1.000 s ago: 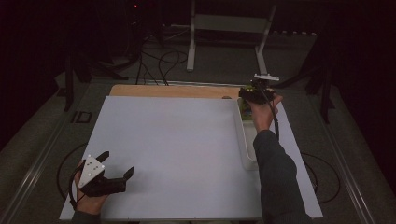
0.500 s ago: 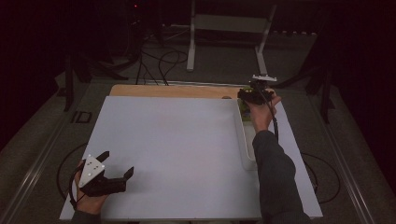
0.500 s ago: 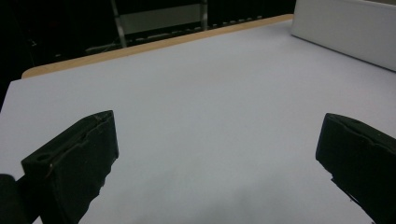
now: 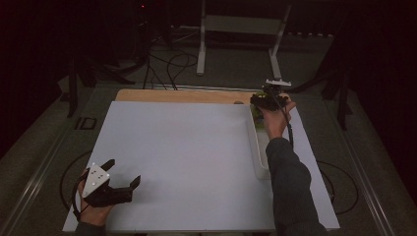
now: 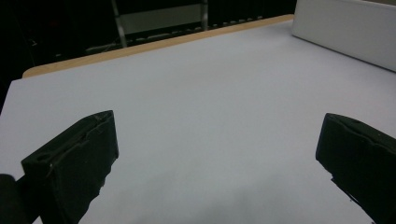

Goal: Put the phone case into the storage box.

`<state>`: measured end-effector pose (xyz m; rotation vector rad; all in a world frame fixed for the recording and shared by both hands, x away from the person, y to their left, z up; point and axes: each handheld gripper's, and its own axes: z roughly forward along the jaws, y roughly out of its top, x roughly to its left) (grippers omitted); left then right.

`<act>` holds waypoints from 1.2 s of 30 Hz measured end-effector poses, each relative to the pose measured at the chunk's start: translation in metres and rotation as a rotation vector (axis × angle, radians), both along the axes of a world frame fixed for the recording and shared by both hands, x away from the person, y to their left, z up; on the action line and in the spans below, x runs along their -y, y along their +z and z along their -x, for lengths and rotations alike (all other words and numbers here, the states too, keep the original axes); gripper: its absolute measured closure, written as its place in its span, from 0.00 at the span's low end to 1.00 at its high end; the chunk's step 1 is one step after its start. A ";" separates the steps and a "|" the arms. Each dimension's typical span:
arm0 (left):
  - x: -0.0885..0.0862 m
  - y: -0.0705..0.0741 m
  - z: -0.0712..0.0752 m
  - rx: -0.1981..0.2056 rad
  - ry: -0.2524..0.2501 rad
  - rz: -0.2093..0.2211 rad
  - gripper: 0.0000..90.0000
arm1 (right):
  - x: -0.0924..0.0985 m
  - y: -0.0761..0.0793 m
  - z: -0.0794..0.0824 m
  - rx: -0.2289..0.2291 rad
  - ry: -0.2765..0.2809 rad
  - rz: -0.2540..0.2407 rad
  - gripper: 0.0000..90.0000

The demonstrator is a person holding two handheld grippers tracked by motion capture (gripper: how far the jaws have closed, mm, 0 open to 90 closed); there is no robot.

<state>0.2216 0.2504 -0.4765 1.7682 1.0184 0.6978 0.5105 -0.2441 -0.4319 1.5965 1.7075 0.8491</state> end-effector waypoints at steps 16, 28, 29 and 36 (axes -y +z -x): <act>0.000 0.000 0.000 -0.001 0.001 0.001 0.00 | 0.002 -0.004 -0.001 -0.009 0.004 -0.004 0.16; -0.001 0.000 0.000 0.000 0.003 0.002 0.00 | 0.002 -0.003 -0.001 0.007 0.016 0.000 0.09; -0.001 0.000 0.000 0.000 0.003 0.002 0.00 | 0.002 -0.002 -0.001 0.013 0.016 -0.004 0.09; -0.001 0.001 0.001 0.000 0.003 0.002 0.00 | 0.001 0.006 0.003 0.056 0.031 -0.011 0.09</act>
